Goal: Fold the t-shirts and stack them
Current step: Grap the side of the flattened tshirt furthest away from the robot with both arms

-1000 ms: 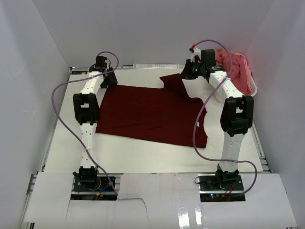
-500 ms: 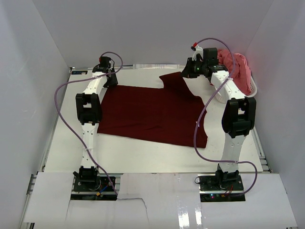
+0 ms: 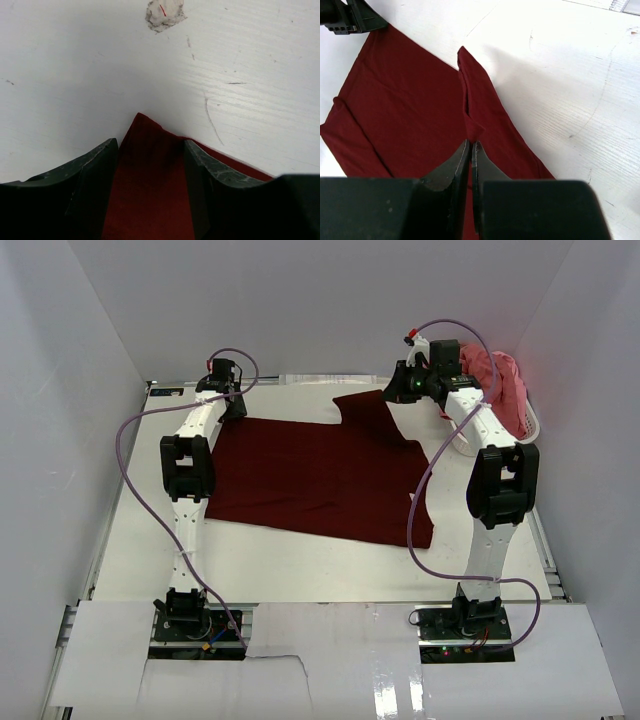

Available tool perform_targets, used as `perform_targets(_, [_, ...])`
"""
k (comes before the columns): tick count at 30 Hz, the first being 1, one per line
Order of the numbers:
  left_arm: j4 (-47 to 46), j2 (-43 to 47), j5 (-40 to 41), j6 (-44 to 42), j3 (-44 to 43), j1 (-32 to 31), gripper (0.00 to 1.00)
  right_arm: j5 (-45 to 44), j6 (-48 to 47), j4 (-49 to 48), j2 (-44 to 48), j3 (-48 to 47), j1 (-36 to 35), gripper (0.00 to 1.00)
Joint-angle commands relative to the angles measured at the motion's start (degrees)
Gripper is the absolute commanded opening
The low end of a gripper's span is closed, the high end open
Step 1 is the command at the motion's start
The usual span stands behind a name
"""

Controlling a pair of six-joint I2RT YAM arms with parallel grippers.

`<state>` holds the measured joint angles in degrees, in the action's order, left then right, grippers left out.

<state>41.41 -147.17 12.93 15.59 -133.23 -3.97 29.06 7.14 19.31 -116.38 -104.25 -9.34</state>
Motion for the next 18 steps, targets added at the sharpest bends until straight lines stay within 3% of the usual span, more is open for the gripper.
perform_targets(1, [-0.9,1.8,3.9,0.4,-0.4,0.3,0.66,1.7,-0.1,-1.1,2.4,-0.8,0.3,0.08])
perform_targets(12, [-0.9,0.4,4.8,1.1,-0.7,0.3,0.58,1.2,-0.1,-0.8,2.6,-1.7,0.7,0.08])
perform_targets(15, [-1.2,0.5,4.7,0.8,-1.2,0.3,0.31,1.4,0.0,-0.7,2.5,-1.9,0.9,0.08])
perform_targets(18, [-1.3,0.4,4.7,0.8,-1.7,0.4,0.20,1.5,0.0,-0.7,2.5,-1.9,1.0,0.08])
